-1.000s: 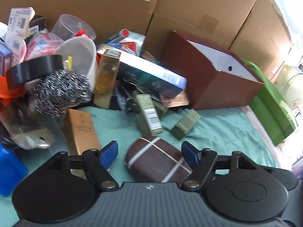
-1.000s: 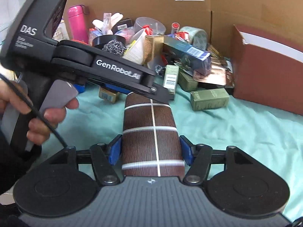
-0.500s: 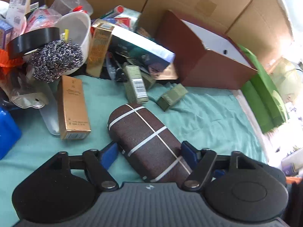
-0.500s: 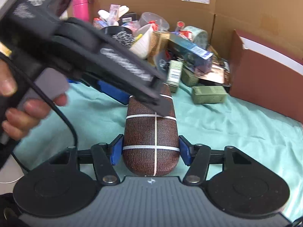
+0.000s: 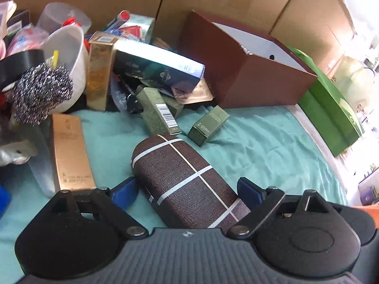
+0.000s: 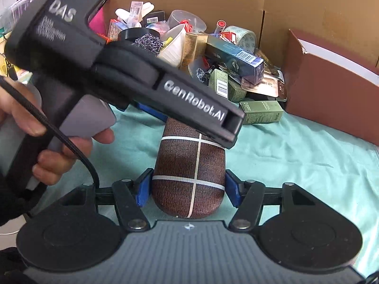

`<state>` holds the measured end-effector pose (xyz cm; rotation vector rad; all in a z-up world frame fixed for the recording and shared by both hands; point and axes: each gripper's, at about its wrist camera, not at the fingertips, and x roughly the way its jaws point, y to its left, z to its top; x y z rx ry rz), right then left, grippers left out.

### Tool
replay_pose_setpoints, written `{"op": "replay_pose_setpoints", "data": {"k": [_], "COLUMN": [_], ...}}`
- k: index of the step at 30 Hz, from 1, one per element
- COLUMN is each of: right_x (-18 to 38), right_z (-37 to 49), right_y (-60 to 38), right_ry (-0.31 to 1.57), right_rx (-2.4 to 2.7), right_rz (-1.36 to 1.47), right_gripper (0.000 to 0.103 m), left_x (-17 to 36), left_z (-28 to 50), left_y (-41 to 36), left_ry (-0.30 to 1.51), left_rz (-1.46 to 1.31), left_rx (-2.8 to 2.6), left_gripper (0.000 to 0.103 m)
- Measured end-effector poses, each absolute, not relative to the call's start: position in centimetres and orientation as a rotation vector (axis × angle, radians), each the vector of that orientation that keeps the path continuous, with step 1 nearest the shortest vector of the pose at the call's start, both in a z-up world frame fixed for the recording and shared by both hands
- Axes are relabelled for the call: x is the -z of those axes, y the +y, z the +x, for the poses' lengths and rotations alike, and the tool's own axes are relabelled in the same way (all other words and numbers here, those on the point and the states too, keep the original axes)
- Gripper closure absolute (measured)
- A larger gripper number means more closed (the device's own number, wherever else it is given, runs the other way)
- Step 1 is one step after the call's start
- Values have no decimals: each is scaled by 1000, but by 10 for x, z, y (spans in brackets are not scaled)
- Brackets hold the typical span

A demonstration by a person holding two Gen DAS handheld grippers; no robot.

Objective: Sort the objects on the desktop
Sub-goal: 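Lift the glasses case with the right tool and carry it over the shoebox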

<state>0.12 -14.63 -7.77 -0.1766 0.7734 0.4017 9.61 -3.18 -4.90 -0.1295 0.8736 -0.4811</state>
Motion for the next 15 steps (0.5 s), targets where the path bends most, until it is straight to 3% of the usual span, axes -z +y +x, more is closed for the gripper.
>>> {"op": "replay_pose_setpoints", "data": {"k": [13, 15], "right_x": [81, 80], "right_z": [5, 6], "right_y": [-151, -152], "right_ry": [783, 784], "right_rx": [-398, -387], "right_rz": [-147, -141], "right_gripper": [43, 43], "left_x": [49, 46], "left_z": [106, 110], "left_y": [-17, -16], "left_ry": [888, 922], "left_rz": [-242, -251], "left_rx": [522, 502], "left_gripper": [10, 18]}}
